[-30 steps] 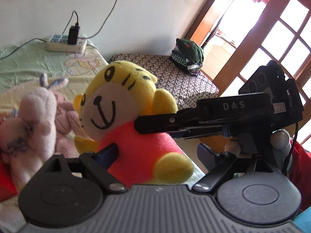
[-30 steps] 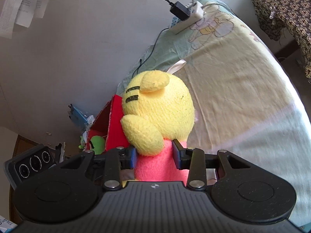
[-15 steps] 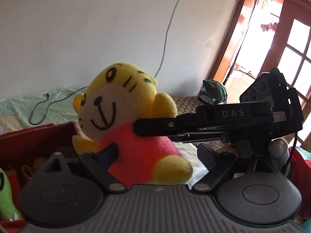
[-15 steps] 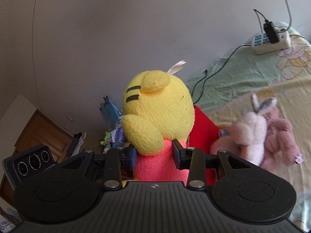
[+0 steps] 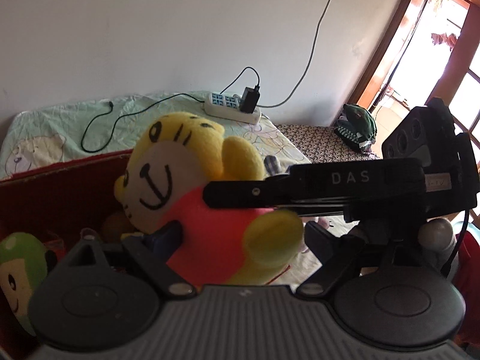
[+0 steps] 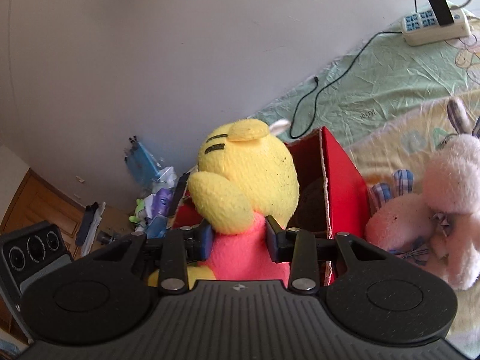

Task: Organize objects
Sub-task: 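Carry the tiger plush into the red box and release it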

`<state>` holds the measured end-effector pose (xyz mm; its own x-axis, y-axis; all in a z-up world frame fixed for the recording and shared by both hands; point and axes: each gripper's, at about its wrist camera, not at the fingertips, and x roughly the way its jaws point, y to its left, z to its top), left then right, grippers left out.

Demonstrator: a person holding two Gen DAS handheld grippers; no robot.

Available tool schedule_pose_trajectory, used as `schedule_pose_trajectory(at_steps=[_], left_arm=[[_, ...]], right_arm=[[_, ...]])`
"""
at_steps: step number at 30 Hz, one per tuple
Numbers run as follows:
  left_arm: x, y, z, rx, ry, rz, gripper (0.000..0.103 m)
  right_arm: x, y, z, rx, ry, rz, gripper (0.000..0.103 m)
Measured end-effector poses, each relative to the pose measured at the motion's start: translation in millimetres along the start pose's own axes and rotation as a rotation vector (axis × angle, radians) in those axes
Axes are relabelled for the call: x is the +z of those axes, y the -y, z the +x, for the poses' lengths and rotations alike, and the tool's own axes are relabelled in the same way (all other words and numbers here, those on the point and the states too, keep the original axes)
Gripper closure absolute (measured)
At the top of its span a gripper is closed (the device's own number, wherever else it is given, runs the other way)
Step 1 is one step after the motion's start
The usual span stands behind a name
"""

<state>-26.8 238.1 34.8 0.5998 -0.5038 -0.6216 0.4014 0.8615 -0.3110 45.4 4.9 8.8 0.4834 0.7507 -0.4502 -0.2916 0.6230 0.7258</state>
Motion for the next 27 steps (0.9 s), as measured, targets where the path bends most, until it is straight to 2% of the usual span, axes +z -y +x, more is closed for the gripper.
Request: schedule_pose_trajectory(at_steps=[5,10,13,18,20,22,24,27], left_arm=[[-10.1,-10.5,16.6,-0.004,-0.040,0.005,0.016],[-13.3,-22.6,36.4,0.000,-0.084,-0.008,0.016],[-13.6,-25.9,42.2,0.003,-0.101,-0.011,0.015],[-18.2,-24.2,48.1,0.003,-0.134,-0.007,0.012],[-19.4,-22.6,49.7,0.007,-0.138,-0.007,0.012],[-18.8,-21.9,51.6,0.003,-0.140,-0.015,0.012],[-17.7,-20.2,53.0,0.008,-0.137,-0.017,0.012],[-17.7,-23.0,55.3,-0.004,-0.142,-0.037,0.012]], right_arm=[[-8.3,-2.0,8.0,-0.072,0.026,-0.011,0.067],[-22.6,-10.3,16.9,-0.163,0.075,-0.129,0.068],[-24.7,-1.7,20.0,-0.161,0.075,-0.084,0.067],[-27.1,-5.3,15.6,-0.193,0.071,-0.080,0.065],[-28.7,-6.6,10.5,-0.195,0.096,-0.061,0.061],[-29.2,-5.6,3.9,-0.199,0.122,-0.039,0.061],[-29.1,-3.7,-0.6,-0.186,0.130,-0.020,0.062],[-30.5,-2.3,-0.4,-0.230,0.128,-0.023,0.070]])
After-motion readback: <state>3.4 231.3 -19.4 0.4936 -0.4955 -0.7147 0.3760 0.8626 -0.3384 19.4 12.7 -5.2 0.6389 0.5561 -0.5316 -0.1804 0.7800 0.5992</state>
